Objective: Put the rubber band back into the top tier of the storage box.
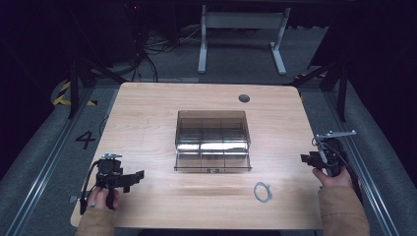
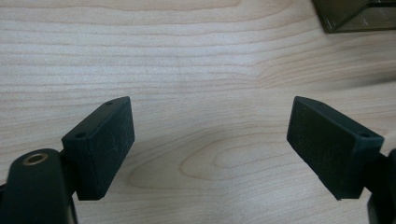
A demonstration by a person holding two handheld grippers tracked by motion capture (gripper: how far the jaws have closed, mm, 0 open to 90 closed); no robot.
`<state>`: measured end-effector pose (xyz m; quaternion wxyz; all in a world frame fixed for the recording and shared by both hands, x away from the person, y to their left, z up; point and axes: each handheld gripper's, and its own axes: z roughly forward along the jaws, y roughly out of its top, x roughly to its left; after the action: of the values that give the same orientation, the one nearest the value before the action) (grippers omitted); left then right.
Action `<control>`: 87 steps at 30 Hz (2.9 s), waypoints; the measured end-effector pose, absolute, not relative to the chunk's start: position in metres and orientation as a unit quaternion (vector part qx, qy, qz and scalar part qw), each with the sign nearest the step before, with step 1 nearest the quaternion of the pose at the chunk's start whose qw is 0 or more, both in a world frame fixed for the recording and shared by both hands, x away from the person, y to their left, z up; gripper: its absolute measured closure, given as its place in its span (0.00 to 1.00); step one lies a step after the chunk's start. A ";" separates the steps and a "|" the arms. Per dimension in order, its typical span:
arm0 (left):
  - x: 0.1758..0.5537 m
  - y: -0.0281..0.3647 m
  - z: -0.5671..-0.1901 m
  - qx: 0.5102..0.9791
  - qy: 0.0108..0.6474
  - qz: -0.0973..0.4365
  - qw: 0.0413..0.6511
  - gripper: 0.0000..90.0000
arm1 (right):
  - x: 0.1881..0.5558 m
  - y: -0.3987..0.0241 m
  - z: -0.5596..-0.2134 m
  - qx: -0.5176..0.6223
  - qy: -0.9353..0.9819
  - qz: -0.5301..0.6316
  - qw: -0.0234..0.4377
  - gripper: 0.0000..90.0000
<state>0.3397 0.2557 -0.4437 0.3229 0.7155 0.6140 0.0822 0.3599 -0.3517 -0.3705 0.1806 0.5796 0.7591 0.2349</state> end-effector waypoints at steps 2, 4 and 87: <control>0.340 0.256 -0.444 0.715 0.614 0.081 0.323 0.18 | 0.359 -0.350 -0.370 0.577 0.761 0.236 0.179 0.66; 0.340 0.256 -0.443 0.715 0.614 0.081 0.323 0.18 | 0.359 -0.349 -0.369 0.576 0.761 0.237 0.179 0.66; 0.354 0.244 -0.442 0.727 0.601 0.076 0.323 0.18 | 0.328 -0.247 -0.420 0.502 0.847 0.171 0.043 0.70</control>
<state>0.3542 0.2436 -0.4424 0.3229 0.7270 0.6011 0.0757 0.3281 -0.2475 -0.4205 0.0430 0.5017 0.8469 0.1710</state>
